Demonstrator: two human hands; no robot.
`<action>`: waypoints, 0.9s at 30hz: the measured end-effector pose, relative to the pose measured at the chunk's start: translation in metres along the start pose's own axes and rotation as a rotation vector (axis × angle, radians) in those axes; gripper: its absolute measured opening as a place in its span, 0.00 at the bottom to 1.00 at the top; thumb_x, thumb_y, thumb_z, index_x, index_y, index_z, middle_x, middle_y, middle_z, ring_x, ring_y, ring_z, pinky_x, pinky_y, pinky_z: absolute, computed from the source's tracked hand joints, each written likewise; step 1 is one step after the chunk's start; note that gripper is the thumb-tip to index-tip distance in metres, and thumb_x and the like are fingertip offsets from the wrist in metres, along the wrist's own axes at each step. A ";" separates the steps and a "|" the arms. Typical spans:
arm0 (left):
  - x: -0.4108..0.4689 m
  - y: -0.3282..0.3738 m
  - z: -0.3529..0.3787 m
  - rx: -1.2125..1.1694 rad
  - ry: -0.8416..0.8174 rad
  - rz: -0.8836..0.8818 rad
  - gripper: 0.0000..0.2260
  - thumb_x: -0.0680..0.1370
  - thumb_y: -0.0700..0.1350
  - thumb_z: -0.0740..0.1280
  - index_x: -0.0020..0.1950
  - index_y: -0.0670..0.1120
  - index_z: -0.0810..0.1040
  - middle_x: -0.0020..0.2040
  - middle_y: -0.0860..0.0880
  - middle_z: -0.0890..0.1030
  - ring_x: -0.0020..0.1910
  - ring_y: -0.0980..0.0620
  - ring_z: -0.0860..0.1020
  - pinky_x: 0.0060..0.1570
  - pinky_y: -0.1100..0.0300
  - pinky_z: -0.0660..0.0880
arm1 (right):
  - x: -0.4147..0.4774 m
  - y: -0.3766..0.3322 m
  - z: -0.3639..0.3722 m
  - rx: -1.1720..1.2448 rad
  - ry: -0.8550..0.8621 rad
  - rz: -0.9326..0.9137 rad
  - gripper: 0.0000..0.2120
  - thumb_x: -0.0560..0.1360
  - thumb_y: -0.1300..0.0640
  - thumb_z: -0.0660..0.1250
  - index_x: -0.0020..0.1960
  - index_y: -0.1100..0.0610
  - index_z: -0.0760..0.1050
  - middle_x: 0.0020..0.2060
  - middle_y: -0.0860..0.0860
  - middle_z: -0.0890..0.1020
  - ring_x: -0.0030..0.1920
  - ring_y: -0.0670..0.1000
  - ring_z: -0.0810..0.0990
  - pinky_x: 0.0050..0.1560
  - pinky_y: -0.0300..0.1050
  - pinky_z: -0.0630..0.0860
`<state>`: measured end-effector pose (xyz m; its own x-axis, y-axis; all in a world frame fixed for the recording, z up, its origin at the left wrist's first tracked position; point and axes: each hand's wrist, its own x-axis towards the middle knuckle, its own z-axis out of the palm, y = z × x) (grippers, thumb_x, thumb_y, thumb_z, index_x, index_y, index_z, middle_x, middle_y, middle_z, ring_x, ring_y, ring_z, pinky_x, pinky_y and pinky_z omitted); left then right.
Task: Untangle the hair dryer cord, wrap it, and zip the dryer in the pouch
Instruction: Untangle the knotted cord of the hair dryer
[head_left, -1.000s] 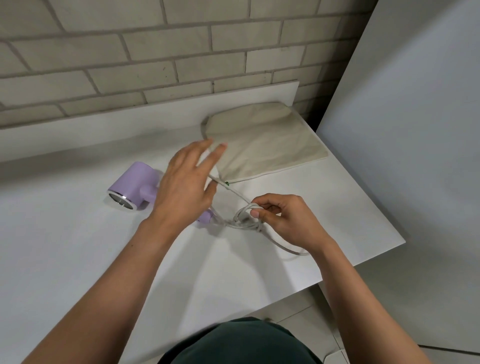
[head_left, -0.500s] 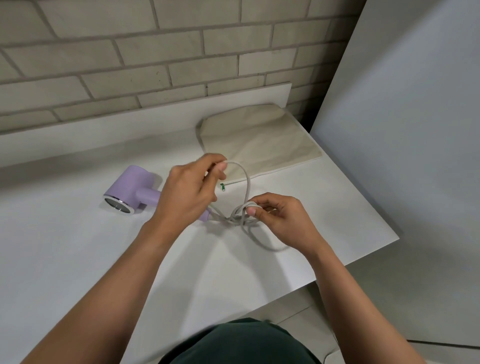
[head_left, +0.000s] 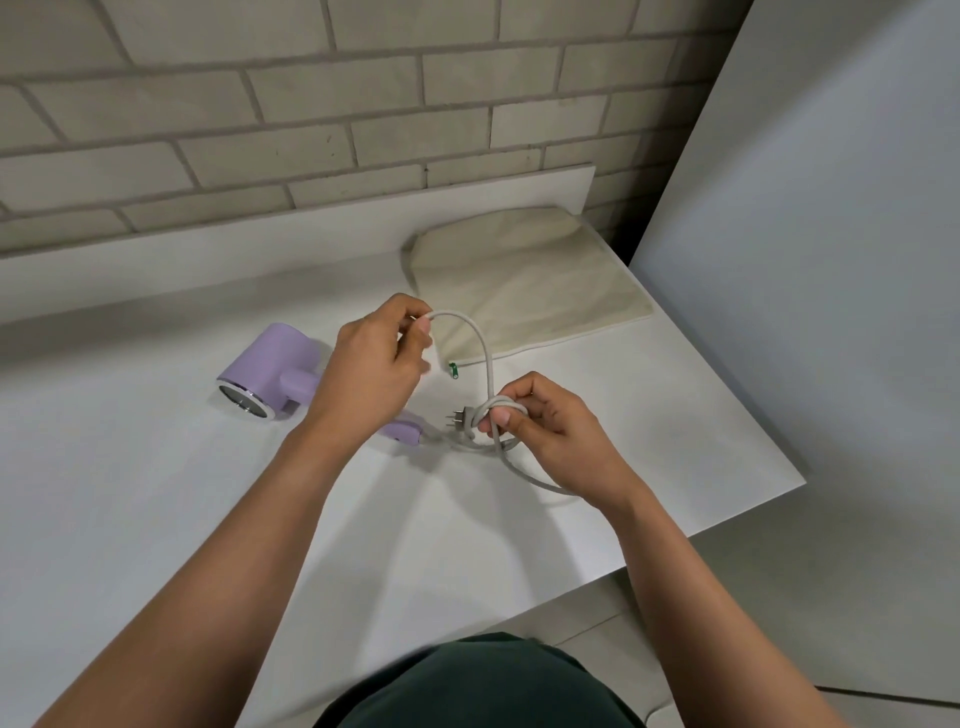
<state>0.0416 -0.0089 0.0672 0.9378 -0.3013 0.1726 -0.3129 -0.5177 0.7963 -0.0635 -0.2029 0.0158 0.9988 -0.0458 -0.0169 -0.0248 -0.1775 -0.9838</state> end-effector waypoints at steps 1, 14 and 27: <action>0.002 -0.005 -0.001 0.101 0.000 0.041 0.12 0.84 0.41 0.61 0.66 0.49 0.76 0.54 0.50 0.82 0.48 0.47 0.84 0.51 0.49 0.80 | 0.000 -0.001 -0.001 0.003 -0.008 -0.005 0.02 0.83 0.62 0.66 0.53 0.61 0.75 0.45 0.54 0.88 0.50 0.57 0.85 0.55 0.51 0.79; -0.002 -0.012 0.000 0.579 -0.223 0.452 0.22 0.83 0.61 0.54 0.55 0.51 0.84 0.48 0.52 0.86 0.50 0.44 0.83 0.62 0.48 0.75 | -0.003 -0.014 -0.010 0.089 -0.033 0.002 0.04 0.82 0.65 0.67 0.56 0.65 0.77 0.45 0.61 0.87 0.43 0.55 0.85 0.49 0.44 0.81; -0.010 -0.022 -0.005 0.510 -0.193 0.326 0.25 0.80 0.47 0.68 0.77 0.52 0.70 0.75 0.47 0.72 0.72 0.44 0.71 0.68 0.47 0.71 | -0.007 -0.013 -0.012 -0.043 -0.079 0.025 0.04 0.82 0.62 0.68 0.55 0.59 0.80 0.42 0.55 0.87 0.40 0.55 0.85 0.49 0.43 0.80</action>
<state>0.0403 0.0094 0.0506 0.7531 -0.6222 0.2137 -0.6547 -0.6772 0.3358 -0.0711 -0.2118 0.0311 0.9980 0.0268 -0.0567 -0.0494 -0.2192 -0.9744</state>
